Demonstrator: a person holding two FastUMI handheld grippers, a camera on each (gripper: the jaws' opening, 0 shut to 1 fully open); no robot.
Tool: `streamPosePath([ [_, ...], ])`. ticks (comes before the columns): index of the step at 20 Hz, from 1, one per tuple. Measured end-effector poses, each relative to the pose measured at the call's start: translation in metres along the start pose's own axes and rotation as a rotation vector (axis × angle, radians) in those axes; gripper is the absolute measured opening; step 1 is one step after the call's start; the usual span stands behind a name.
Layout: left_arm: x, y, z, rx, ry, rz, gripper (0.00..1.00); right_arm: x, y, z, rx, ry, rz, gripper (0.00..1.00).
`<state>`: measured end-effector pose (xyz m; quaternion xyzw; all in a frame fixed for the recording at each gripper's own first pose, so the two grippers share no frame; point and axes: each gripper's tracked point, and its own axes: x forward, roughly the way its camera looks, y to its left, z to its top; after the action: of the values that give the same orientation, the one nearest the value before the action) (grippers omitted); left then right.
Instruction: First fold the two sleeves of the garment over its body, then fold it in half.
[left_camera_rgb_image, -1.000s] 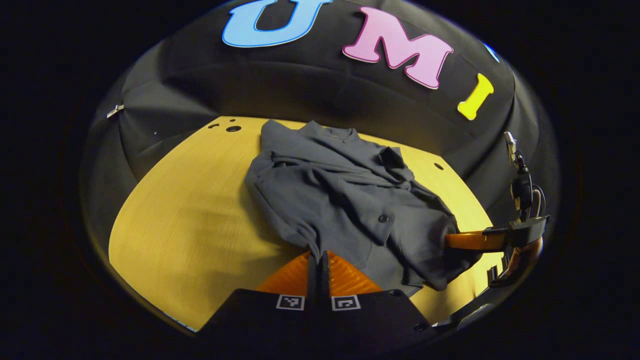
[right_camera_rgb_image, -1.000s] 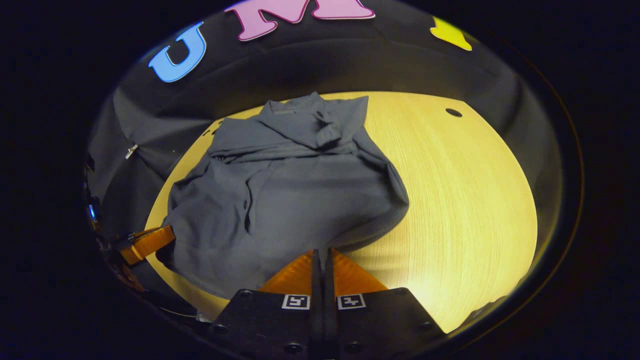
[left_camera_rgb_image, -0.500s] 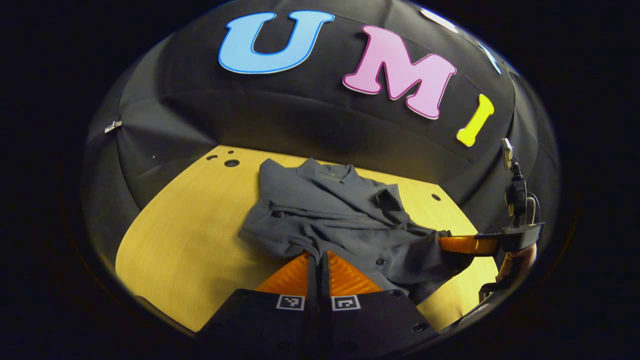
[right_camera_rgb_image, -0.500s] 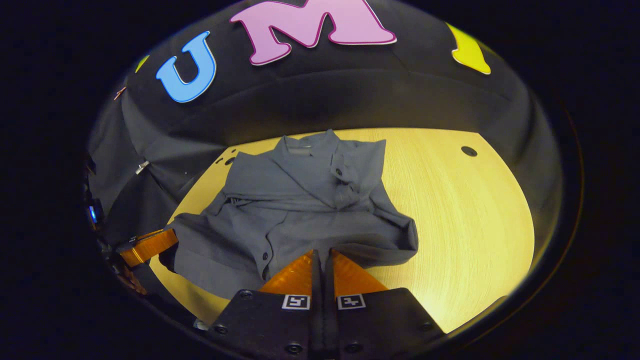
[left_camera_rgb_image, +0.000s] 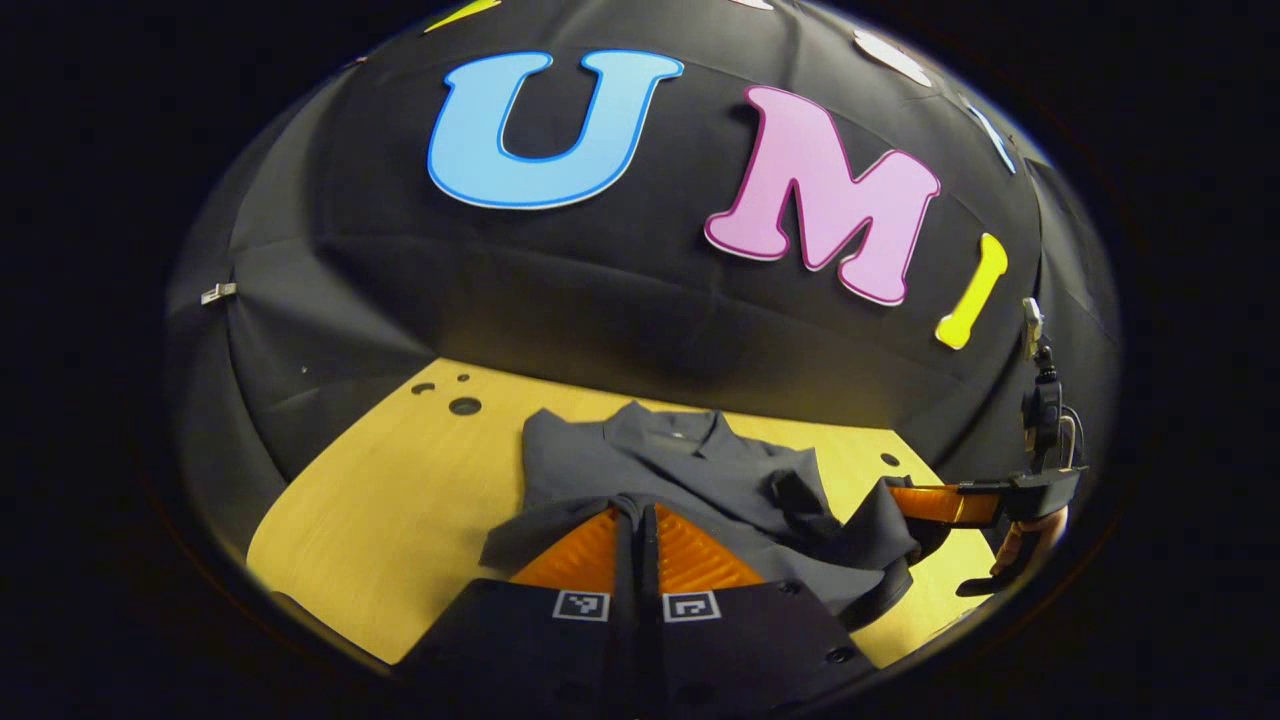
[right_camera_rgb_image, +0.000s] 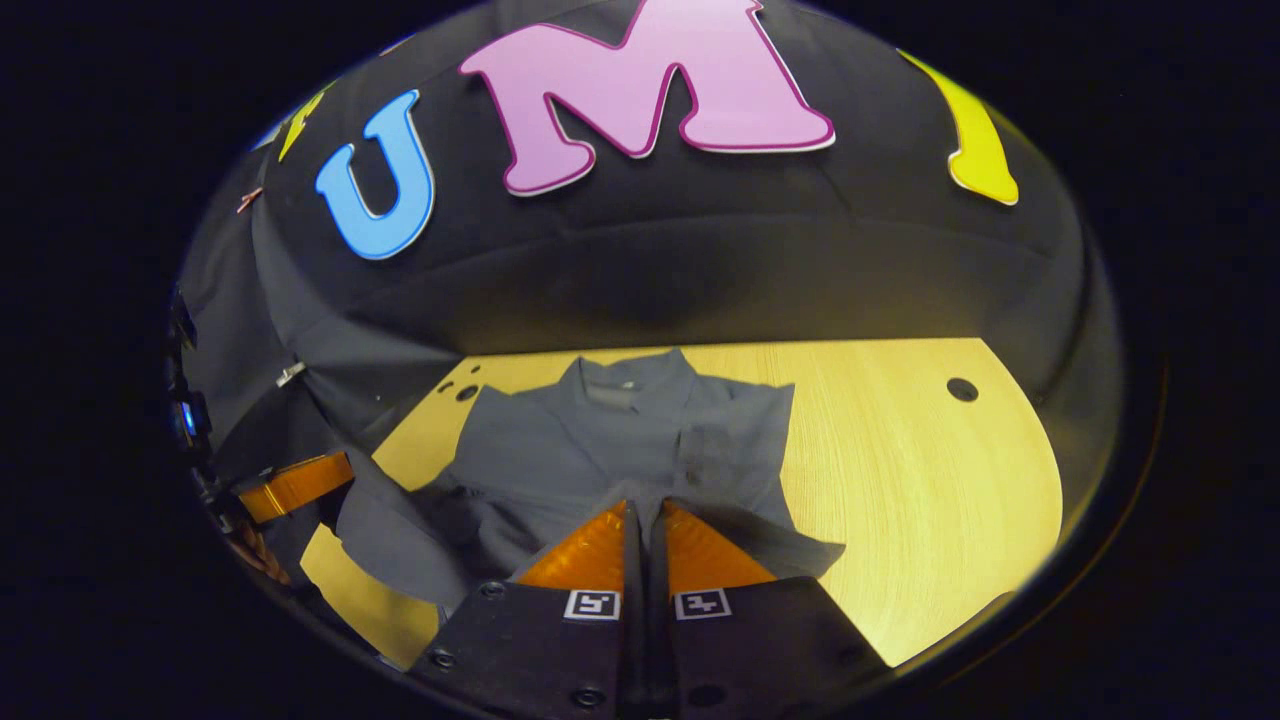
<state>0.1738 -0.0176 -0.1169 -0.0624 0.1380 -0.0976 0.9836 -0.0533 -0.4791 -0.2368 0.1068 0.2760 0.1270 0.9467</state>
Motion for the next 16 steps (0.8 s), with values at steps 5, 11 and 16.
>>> streamPosePath([
  [5,0.046,0.015,0.039,-0.021,-0.064,0.015,0.05,0.037,-0.005,0.044,-0.002,-0.09,-0.006,0.05],
  [11,0.109,0.035,0.067,0.002,-0.106,0.04,0.05,0.079,-0.014,0.085,-0.011,-0.182,-0.031,0.05],
  [16,0.167,0.047,0.077,0.055,-0.119,0.041,0.05,0.119,-0.037,0.106,-0.01,-0.222,-0.076,0.05],
])
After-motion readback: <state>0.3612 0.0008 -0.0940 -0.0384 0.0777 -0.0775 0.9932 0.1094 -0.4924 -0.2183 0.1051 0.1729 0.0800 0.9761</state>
